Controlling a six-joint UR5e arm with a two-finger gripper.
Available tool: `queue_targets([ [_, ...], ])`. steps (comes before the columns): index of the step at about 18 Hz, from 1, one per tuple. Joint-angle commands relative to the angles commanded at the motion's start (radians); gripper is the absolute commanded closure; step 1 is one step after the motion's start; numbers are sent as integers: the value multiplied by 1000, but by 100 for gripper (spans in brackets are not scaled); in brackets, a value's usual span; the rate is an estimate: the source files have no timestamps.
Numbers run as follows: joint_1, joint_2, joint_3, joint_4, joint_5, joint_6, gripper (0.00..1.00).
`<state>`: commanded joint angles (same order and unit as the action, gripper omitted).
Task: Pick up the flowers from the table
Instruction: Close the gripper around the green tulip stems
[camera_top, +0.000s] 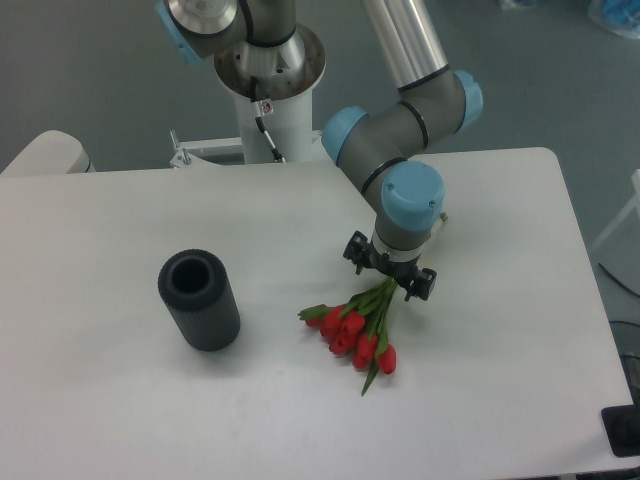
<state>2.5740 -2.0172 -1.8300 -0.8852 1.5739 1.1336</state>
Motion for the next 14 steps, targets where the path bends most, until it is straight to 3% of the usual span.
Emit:
queue_targets([
  [14,-25,-22,-14,40,0,-5,0],
])
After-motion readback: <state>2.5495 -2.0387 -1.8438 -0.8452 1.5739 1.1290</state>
